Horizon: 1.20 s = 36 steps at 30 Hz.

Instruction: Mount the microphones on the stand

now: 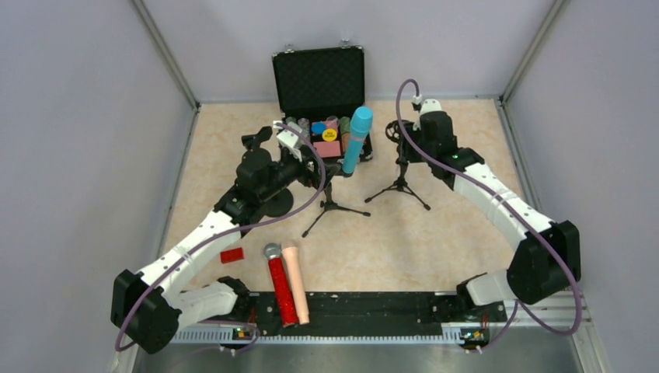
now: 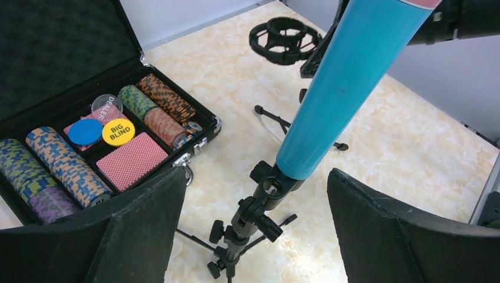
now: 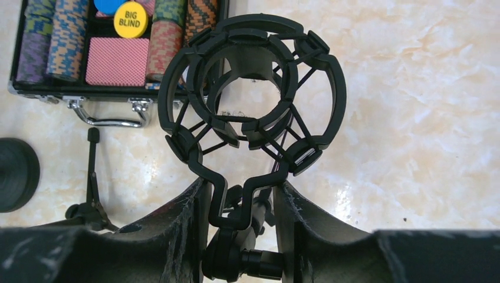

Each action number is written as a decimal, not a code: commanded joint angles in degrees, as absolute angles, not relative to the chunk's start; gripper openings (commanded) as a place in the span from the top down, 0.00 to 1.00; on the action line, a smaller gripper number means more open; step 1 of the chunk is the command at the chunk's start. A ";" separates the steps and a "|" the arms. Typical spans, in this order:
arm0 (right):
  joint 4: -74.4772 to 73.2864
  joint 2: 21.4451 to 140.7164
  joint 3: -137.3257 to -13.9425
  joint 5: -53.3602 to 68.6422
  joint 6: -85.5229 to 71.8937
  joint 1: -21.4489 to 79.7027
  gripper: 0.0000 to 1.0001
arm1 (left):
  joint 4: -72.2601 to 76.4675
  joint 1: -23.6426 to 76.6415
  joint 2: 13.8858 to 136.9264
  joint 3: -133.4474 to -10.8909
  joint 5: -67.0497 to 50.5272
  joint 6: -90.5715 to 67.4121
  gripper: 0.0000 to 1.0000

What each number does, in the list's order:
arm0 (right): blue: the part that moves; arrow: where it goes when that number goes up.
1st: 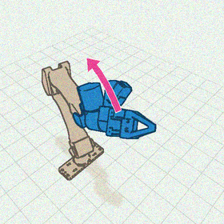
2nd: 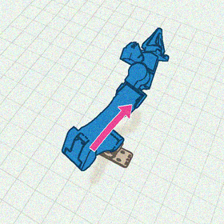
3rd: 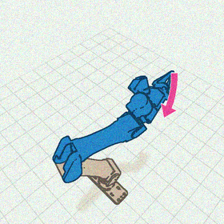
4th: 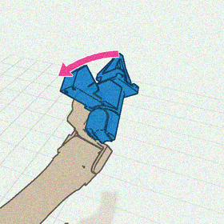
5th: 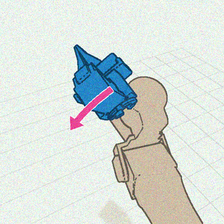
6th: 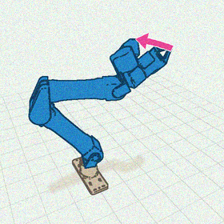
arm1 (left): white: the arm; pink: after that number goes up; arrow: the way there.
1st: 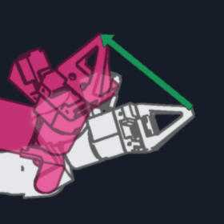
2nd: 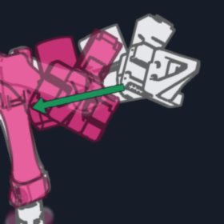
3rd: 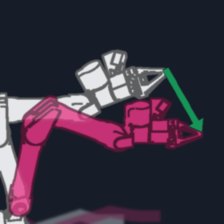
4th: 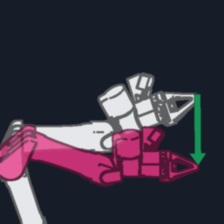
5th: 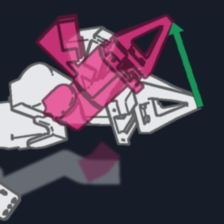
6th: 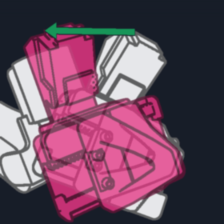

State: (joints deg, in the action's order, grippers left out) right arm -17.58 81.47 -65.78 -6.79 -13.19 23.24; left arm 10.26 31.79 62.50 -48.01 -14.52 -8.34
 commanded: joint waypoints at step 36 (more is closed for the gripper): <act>-37.29 55.37 -78.39 -0.54 -13.95 23.95 1.00 | 14.15 31.61 59.35 -46.09 -16.81 -11.70 0.07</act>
State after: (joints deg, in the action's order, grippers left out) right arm -38.35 58.74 -75.88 -5.52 -12.60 23.24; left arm 10.50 31.79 61.23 -46.83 -15.70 -10.20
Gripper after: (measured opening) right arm 0.392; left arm 0.928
